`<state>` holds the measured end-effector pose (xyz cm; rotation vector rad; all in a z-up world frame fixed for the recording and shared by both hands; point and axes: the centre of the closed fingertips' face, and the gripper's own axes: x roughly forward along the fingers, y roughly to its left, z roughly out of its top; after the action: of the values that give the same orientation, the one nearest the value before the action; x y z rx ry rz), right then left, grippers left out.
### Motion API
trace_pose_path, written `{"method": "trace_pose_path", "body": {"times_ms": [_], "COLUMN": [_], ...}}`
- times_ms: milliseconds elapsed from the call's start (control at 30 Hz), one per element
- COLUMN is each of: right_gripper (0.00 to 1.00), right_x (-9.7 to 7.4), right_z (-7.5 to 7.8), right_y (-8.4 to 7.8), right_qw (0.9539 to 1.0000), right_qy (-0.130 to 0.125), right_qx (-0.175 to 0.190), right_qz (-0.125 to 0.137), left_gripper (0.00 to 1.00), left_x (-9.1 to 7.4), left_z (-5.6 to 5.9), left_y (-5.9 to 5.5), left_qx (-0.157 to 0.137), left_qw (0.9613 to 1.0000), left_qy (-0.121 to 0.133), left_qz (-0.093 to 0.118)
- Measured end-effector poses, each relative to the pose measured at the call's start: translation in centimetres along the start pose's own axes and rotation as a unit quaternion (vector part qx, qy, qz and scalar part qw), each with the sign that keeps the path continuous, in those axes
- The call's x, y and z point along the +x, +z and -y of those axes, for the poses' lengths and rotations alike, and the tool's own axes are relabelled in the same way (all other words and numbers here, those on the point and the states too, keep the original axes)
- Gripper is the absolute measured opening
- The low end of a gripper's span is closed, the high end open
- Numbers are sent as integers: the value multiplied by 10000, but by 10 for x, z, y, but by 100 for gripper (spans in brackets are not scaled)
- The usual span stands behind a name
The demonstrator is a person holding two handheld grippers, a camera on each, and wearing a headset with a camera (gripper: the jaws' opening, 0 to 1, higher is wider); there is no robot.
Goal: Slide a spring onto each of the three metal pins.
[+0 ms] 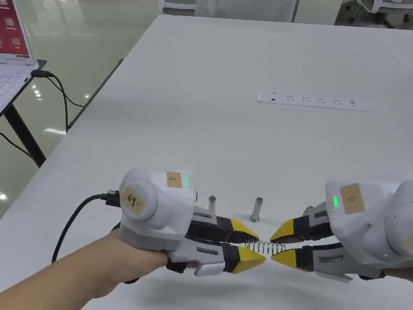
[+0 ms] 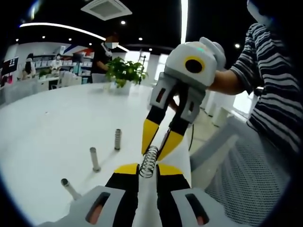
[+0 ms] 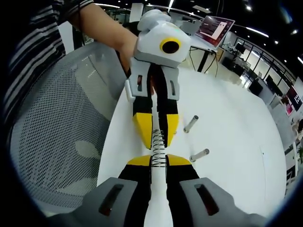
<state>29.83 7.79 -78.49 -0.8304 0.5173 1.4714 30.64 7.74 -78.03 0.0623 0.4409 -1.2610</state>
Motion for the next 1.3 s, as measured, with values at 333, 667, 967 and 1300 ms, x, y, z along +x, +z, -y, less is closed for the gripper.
{"method": "trace_pose_path", "body": {"times_ms": [333, 667, 967, 1300], "right_gripper": [8, 8, 8, 8], "right_x": [-1, 1, 0, -2], "right_z": [-1, -2, -2, -3], "right_y": [1, 4, 4, -5], "right_qw": [10000, 10000, 10000, 10000], "right_qy": [23, 38, 9, -7], "right_qx": [-38, -68, -25, 28], "right_qz": [19, 51, 89, 13], "left_gripper": [3, 3, 3, 3], "left_x": [-2, -5, -5, -6], "left_z": [3, 4, 4, 7], "left_y": [1, 2, 2, 4], "left_qx": [148, 170, 138, 144], "left_qw": [9999, 9998, 9997, 9997], "left_qy": [-70, -128, -178, -209], "left_qz": [31, 39, 42, 39]}}
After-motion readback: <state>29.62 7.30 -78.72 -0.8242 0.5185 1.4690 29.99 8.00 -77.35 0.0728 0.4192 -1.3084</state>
